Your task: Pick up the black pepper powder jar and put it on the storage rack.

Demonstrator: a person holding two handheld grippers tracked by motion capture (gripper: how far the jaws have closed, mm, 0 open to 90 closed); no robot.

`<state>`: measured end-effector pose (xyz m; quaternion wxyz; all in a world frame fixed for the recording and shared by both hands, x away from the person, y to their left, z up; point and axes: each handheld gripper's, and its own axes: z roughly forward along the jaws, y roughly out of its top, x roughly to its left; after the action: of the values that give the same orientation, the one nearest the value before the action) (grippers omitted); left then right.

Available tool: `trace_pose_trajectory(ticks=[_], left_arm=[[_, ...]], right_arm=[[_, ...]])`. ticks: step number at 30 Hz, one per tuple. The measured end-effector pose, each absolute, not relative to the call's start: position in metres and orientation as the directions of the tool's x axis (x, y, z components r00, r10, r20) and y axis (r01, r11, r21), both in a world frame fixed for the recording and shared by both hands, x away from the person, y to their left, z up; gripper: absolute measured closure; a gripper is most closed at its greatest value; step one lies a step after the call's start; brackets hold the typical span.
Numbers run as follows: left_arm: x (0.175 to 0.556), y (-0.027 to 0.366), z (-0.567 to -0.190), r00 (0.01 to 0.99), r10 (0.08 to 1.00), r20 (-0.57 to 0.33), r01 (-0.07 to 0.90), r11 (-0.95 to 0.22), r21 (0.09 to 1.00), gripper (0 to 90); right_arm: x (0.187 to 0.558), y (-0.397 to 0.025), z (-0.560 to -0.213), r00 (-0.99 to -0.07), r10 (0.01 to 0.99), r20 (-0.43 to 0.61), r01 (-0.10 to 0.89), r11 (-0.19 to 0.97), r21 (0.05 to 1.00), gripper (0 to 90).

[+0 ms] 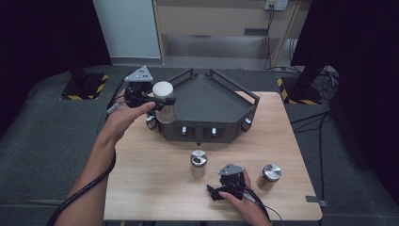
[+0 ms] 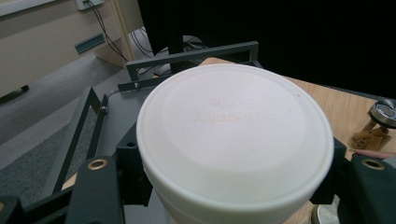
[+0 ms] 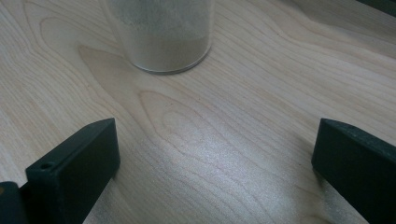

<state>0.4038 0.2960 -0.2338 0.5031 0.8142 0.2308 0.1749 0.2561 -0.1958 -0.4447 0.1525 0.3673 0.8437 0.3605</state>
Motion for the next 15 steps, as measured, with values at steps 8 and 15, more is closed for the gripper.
trace_pose_trajectory(ticks=[8, 15], left_arm=[[0.417, 0.292, -0.234, 0.829, 0.556, 0.057, 0.195, -0.383, 0.903, 32.8], [0.427, 0.289, -0.236, 0.825, 0.562, 0.055, 0.197, -0.378, 0.905, 32.8]], right_arm=[[0.256, -0.196, -0.445, -0.684, 0.73, 0.007, 0.509, 0.471, 0.72, 0.9], [0.256, -0.196, -0.445, -0.683, 0.73, 0.006, 0.51, 0.47, 0.72, 0.9]])
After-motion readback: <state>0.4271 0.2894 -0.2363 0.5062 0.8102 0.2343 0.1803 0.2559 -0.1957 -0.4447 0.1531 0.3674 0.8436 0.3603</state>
